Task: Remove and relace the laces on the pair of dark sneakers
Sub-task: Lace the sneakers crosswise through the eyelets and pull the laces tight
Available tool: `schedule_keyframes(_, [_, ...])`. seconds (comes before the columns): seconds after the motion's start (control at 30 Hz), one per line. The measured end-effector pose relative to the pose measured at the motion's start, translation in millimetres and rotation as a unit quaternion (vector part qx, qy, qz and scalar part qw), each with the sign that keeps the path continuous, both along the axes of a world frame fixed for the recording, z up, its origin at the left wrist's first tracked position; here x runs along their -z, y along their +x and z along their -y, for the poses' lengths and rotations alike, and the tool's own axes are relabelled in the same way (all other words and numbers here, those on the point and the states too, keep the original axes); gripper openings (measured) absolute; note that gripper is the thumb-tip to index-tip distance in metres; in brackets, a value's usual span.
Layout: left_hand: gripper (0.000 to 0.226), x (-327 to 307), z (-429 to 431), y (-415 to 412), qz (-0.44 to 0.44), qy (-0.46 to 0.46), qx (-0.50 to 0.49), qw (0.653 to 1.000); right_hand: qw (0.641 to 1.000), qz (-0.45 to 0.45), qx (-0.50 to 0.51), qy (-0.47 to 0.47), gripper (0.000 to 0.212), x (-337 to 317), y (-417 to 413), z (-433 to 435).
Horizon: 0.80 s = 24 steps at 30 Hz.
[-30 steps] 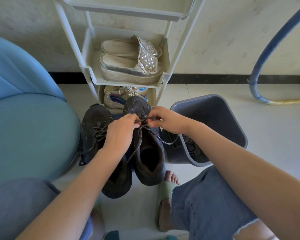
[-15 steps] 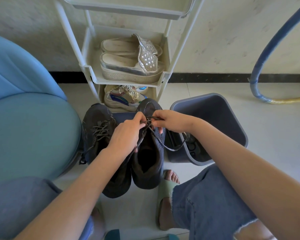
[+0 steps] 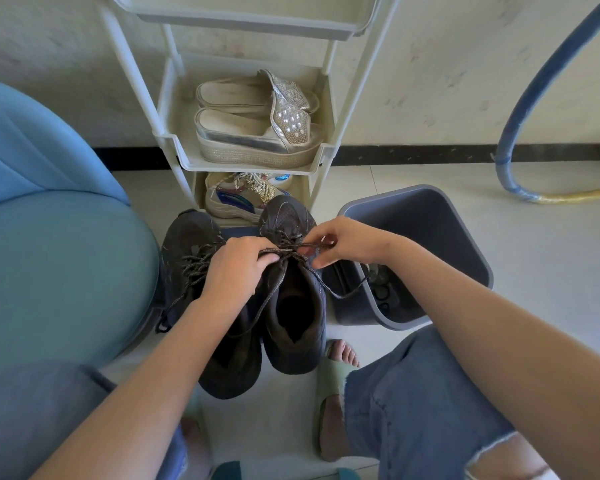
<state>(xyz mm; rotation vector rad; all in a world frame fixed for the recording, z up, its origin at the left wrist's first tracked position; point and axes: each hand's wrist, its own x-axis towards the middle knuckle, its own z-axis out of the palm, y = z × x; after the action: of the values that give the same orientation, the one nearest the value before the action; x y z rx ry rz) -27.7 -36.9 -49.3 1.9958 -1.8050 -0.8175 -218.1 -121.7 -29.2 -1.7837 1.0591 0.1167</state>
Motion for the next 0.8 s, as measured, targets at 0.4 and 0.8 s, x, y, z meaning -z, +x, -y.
schedule_keyframes(0.4, [0.013, -6.3, 0.2, -3.1, 0.049, 0.018, 0.037, 0.998, 0.998, -0.049, -0.038, 0.000, 0.005, -4.6, 11.4, -3.6])
schedule_keyframes(0.8, [0.006, -6.0, -0.3, 3.4, -0.063, 0.027, 0.037, 0.997, 0.986, 0.035, 0.163, -0.004, 0.019, 8.0, -4.9, 15.3])
